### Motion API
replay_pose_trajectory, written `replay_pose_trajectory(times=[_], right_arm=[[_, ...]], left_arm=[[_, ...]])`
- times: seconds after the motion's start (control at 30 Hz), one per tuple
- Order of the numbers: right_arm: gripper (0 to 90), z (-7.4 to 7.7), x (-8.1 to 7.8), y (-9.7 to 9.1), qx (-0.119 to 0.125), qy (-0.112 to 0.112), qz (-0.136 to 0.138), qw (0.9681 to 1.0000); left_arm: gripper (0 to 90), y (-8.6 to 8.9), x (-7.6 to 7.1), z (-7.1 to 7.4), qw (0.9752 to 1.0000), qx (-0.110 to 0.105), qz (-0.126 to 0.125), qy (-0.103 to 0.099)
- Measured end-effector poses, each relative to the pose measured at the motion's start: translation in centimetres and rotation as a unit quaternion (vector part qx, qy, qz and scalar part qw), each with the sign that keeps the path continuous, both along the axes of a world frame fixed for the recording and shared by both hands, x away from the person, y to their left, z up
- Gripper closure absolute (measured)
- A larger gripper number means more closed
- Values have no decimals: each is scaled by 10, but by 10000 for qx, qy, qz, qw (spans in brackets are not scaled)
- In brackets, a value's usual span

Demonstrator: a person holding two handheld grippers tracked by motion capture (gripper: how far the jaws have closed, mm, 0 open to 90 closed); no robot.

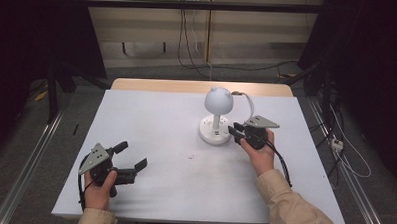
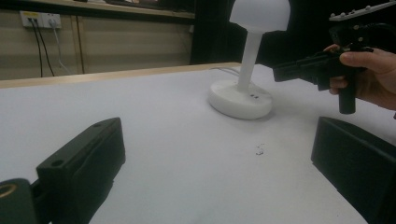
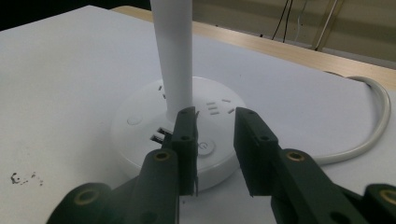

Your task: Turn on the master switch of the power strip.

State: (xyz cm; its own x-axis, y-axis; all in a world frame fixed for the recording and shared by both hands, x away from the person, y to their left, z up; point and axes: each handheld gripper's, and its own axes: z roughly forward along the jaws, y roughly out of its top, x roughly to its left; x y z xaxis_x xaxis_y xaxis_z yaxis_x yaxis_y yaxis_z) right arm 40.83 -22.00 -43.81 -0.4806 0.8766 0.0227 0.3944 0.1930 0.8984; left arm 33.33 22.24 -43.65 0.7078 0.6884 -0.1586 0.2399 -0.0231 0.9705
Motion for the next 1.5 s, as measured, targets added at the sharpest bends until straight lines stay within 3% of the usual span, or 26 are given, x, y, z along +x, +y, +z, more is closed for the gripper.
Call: replay_pose_trajectory(times=[0.83, 1.17, 1.5], right_arm=[[899, 0, 7, 6, 27, 76, 216, 9997], [900, -2, 10, 8, 113, 224, 226, 9994], [900, -4, 12, 7, 70, 208, 215, 9995]], left_arm=[[26, -2, 1, 1, 10000, 15, -39, -18], [26, -1, 1, 1, 10000, 11, -34, -20], [26, -3, 1, 1, 10000, 16, -55, -17]])
